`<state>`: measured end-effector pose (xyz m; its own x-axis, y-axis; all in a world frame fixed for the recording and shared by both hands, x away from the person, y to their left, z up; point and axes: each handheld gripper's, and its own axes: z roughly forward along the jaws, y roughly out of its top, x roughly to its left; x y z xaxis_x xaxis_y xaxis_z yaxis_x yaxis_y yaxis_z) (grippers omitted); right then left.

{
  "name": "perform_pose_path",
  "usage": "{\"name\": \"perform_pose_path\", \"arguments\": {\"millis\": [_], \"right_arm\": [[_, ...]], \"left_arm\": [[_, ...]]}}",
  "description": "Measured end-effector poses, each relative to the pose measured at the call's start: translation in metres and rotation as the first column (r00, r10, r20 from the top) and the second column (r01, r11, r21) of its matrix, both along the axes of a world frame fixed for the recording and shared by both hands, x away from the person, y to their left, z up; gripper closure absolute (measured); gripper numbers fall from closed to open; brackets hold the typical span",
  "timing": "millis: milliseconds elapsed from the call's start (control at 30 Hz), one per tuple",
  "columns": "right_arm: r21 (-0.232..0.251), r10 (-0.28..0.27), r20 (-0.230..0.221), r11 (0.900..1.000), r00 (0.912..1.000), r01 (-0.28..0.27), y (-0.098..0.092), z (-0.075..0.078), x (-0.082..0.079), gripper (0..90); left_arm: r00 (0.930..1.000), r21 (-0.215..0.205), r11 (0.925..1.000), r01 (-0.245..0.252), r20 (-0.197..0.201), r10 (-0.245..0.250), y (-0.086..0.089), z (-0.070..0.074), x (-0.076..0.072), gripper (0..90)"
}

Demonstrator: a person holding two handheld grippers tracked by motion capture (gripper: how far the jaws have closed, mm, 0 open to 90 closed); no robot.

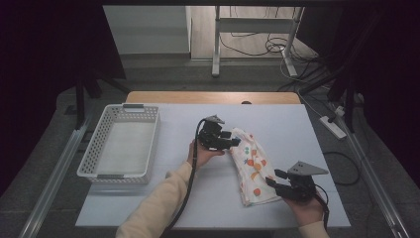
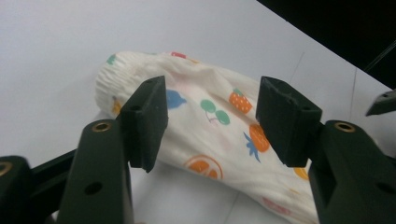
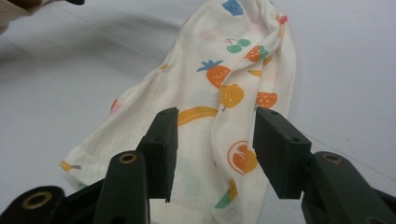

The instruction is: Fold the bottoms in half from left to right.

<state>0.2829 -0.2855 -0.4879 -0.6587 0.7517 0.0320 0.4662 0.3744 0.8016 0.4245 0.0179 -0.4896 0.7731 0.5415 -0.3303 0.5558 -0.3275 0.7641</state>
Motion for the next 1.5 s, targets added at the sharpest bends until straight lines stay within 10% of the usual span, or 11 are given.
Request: {"name": "perform_pose_path", "arguments": {"millis": [433, 733, 1133, 1500], "right_arm": [[-0.08, 0.034, -0.037, 0.996, 0.9987, -0.037, 0.028, -0.006, 0.025, 49.8], [-0.231, 0.03, -0.065, 0.972, 0.9974, -0.044, 0.043, -0.02, 0.052, 54.2], [-0.307, 0.036, -0.068, 0.95, 0.997, -0.056, 0.046, -0.023, 0.061, 76.1], [-0.253, 0.007, -0.065, 0.967, 0.9979, -0.023, 0.029, -0.013, 0.058, 88.8]], "left_arm": [[0.9995, 0.01, 0.9999, 0.013, 0.03, -0.013, 0.025, -0.002, -0.029, 41.3], [0.9992, -0.007, 0.9998, 0.019, 0.036, -0.019, 0.043, -0.005, -0.046, 40.6], [0.9993, 0.008, 0.9999, 0.015, 0.035, -0.015, 0.055, -0.009, -0.054, 40.1], [0.9993, 0.019, 0.9998, 0.01, 0.036, -0.01, 0.059, -0.012, -0.056, 39.8]]}}
